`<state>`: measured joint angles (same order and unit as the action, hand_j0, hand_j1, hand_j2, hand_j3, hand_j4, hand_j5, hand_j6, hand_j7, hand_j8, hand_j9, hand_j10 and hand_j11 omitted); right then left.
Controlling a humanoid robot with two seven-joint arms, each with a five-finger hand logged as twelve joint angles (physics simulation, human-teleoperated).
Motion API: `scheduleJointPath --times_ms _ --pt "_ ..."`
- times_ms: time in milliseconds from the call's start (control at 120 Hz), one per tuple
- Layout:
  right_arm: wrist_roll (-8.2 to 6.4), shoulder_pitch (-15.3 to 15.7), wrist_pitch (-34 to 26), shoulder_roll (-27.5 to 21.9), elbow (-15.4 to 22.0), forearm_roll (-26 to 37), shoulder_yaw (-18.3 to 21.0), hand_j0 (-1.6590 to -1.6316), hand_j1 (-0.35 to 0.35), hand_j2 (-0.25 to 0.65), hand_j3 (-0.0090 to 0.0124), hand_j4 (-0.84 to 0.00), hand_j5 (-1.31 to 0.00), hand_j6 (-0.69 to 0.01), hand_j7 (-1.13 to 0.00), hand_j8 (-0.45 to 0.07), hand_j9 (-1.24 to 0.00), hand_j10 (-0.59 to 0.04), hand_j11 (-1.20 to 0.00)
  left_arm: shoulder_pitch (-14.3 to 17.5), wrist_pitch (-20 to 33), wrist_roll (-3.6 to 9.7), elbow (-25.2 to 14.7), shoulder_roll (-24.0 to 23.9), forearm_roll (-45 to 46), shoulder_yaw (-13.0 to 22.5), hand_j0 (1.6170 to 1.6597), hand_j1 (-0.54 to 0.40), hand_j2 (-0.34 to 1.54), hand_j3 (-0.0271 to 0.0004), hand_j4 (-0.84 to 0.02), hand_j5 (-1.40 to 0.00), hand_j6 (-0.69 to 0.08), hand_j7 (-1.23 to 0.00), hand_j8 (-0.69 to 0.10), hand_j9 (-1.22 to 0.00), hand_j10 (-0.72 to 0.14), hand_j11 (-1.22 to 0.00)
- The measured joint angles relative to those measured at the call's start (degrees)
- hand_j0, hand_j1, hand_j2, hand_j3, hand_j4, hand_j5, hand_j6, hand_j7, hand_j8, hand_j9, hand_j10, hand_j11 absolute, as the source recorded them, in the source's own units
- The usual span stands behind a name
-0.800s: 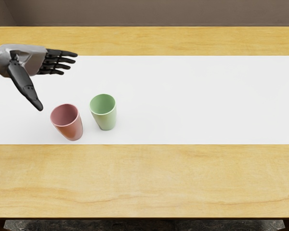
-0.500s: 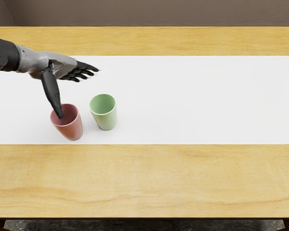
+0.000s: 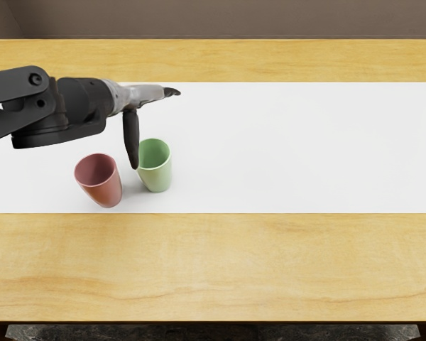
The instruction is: Pick up cup and place in cup with left hand
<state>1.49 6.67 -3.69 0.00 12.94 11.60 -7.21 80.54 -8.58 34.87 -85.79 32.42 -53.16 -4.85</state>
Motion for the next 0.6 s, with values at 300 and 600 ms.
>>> scheduleJointPath --times_ms 300,600 --pt "0.0 0.0 0.0 0.0 -0.1 0.0 0.0 -1.6581 -0.321 -0.005 0.0 -0.024 -0.03 -0.024 -0.03 -0.024 -0.03 -0.024 -0.03 -0.6 -1.7 0.12 -0.1 -1.7 -3.1 3.6 1.6581 0.349 0.0 0.0 -0.003 0.0 -0.004 0.0 -0.003 0.0 -0.002 0.0" --pt "0.0 0.0 0.0 0.0 -0.7 0.0 0.0 -1.6581 -0.32 -0.005 0.0 -0.024 -0.03 -0.024 -0.03 -0.024 -0.03 -0.024 -0.03 -3.1 2.4 0.13 0.5 -3.6 -7.2 4.2 1.6581 0.349 0.0 0.0 -0.003 0.0 -0.004 0.0 -0.003 0.0 -0.002 0.0"
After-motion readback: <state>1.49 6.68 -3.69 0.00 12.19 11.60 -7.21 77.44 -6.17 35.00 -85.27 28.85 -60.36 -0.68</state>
